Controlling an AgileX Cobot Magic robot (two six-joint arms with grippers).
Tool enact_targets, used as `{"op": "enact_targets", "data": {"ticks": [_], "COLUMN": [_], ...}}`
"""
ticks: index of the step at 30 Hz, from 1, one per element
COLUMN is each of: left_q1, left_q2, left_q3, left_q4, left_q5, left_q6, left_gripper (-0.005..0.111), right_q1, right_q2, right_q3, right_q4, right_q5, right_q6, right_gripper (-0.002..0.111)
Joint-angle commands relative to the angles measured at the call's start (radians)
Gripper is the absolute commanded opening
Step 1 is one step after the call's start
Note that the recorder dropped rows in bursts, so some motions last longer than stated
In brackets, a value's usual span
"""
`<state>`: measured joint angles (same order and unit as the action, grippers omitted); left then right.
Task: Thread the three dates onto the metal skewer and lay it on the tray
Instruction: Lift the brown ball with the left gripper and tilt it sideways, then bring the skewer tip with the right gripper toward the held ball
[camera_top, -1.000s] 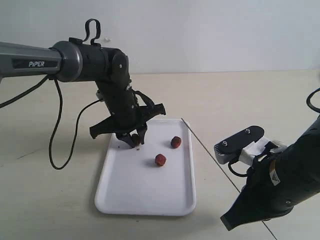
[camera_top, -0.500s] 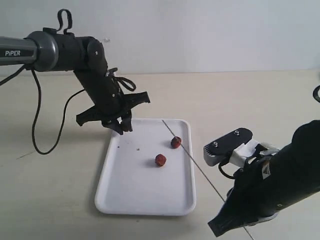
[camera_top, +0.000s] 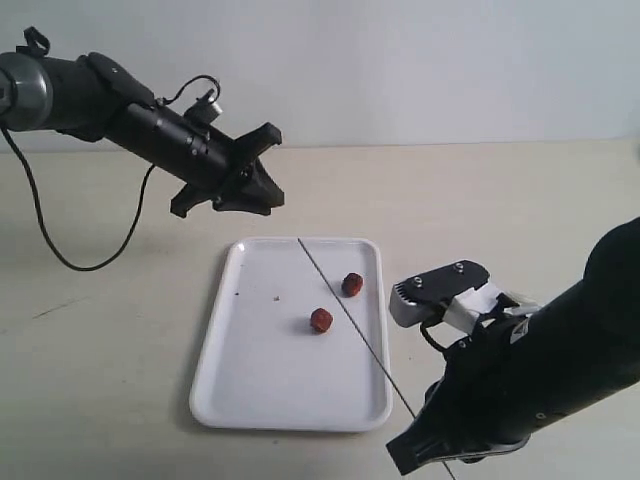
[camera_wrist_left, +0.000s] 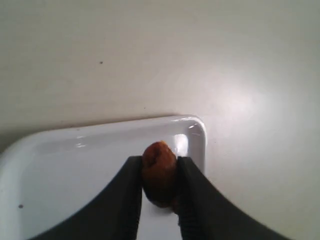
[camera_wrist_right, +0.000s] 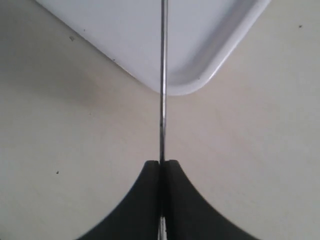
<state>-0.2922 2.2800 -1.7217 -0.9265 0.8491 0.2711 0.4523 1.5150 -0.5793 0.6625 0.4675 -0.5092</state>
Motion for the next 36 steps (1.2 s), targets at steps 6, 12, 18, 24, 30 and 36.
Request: {"op": "enact_targets", "data": {"ticks": [6, 12, 18, 24, 30, 36], "left_q1": [0.013, 0.013, 0.013, 0.013, 0.013, 0.013], "left_q2": [-0.013, -0.013, -0.013, -0.013, -0.013, -0.013], "left_q3": [0.001, 0.001, 0.001, 0.001, 0.001, 0.001], "left_q4": [-0.169, -0.175, -0.175, -0.175, -0.177, -0.177], "left_q5": [0.072, 0.088, 0.090, 0.090, 0.097, 0.099], "left_q6": [0.210, 0.226, 0.226, 0.239, 0.249, 0.249], "left_gripper": [0.025, 0.025, 0.025, 0.025, 0.025, 0.025], "right_q1": [0.002, 0.002, 0.002, 0.002, 0.002, 0.002], "right_q2": [0.000, 0.078, 0.124, 0.174, 0.213, 0.258], "right_q3": [0.003, 0.002, 0.002, 0.002, 0.002, -0.039], "right_q4": [0.465, 0.536, 0.784, 0.902, 1.051, 1.056], "right_q5": [0.015, 0.043, 0.048, 0.115, 0.148, 0.157], "right_q6": [-0.358, -0.371, -0.589, -0.671, -0.792, -0.799], "right_gripper": [0.000, 0.000, 0.000, 0.000, 0.000, 0.000]}}
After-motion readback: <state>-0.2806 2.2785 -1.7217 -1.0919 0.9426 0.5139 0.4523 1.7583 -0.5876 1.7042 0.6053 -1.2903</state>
